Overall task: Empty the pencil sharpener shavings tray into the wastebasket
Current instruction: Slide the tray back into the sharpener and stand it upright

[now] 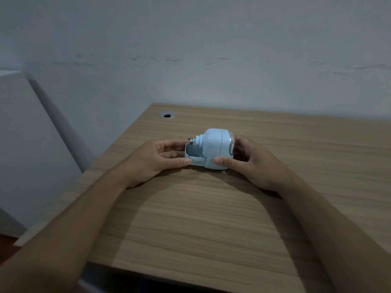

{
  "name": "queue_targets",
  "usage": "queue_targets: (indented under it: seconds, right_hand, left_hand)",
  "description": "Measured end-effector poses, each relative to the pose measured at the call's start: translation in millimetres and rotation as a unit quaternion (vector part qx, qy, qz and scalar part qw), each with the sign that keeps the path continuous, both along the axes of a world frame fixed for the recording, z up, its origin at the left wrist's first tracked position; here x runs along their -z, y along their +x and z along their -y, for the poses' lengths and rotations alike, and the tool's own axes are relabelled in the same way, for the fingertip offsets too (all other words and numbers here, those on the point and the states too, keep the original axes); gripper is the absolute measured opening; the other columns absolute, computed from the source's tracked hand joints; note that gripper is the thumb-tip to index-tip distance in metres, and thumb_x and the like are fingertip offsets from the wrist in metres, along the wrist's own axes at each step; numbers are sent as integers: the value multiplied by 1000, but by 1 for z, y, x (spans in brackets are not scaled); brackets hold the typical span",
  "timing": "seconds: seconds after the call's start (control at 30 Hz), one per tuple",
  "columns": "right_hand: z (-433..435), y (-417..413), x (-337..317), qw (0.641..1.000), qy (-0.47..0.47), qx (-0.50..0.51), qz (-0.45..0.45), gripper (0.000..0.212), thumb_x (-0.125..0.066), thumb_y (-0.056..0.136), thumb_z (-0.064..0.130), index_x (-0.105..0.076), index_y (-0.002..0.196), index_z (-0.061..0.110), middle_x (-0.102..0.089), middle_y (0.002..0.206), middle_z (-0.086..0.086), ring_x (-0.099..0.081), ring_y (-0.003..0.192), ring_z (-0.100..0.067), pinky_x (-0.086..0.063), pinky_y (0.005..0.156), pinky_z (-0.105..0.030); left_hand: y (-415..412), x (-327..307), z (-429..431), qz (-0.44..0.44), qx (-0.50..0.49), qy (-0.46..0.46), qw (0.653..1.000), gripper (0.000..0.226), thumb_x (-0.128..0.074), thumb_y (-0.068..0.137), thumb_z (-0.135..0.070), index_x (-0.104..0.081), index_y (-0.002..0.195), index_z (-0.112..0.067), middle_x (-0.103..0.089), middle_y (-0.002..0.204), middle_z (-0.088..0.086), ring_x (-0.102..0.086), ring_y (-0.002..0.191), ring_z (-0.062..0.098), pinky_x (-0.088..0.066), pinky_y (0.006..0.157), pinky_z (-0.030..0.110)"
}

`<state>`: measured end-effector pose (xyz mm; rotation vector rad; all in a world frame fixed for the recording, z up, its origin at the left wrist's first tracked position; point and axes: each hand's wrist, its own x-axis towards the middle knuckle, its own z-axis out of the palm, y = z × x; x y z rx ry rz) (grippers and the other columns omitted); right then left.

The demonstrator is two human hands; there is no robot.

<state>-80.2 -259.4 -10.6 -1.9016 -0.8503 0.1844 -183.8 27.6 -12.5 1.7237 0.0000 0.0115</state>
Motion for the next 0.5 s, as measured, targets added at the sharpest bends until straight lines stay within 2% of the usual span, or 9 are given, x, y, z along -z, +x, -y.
queue_targets:
  seconds: [0.1, 0.17, 0.2, 0.27, 0.33, 0.4, 0.5]
  right_hand:
    - [0, 0, 0, 1000, -4, 4, -7, 64, -91, 91, 33, -65, 148, 22, -83, 132, 12, -78, 119, 4, -60, 104, -16]
    - [-1, -3, -3, 1000, -17, 5, -10, 64, -92, 89, 35, -65, 146, 25, -83, 130, 13, -78, 117, 7, -59, 98, -11]
    - [-2, -5, -3, 1000, -19, 6, -10, 63, -93, 88, 35, -66, 144, 25, -83, 129, 13, -78, 116, 6, -59, 97, -11]
    - [-5, -6, 0, 1000, -13, 10, -9, 62, -94, 87, 34, -67, 141, 22, -84, 127, 11, -79, 115, 4, -60, 97, -14]
    - [-8, -7, 2, 1000, -12, 18, -1, 60, -95, 86, 35, -68, 138, 22, -83, 125, 10, -79, 113, 3, -61, 95, -14]
    - [-12, -8, 3, 1000, -10, 27, -2, 60, -97, 84, 38, -67, 134, 23, -83, 124, 9, -79, 111, 3, -61, 94, -15]
    - [-14, -8, 7, 999, 10, 41, -10, 77, -100, 69, 57, -63, 128, 25, -82, 122, 9, -81, 109, -2, -65, 98, -31]
  left_hand:
    - [-3, -3, 6, -1, 12, 8, 1000, 54, -82, 96, -4, -72, 146, -24, -87, 126, 4, -81, 120, 12, -63, 98, 19]
    - [-4, -4, 11, 22, 6, 58, 998, 49, -84, 96, -8, -76, 139, -31, -89, 118, 1, -80, 106, 5, -63, 85, 16]
    - [-4, -4, 13, 34, 4, 105, 994, 46, -84, 96, -14, -78, 137, -34, -89, 120, -4, -79, 104, 1, -62, 83, 14]
    - [-5, -5, 19, 48, -1, 194, 980, 43, -85, 96, -26, -79, 137, -37, -86, 123, -19, -78, 112, -10, -55, 88, 4]
    - [-5, -4, 23, 55, -12, 230, 972, 40, -84, 97, -30, -81, 137, -34, -84, 123, -26, -75, 115, -15, -49, 93, -1]
    - [-2, -1, 26, 67, -30, 242, 968, 35, -81, 100, -30, -82, 135, -31, -83, 124, -26, -74, 116, -15, -49, 96, 1]
    - [1, 3, 28, 93, -63, 263, 958, 28, -77, 104, -30, -85, 131, -34, -85, 121, -24, -75, 115, -12, -54, 100, 11]
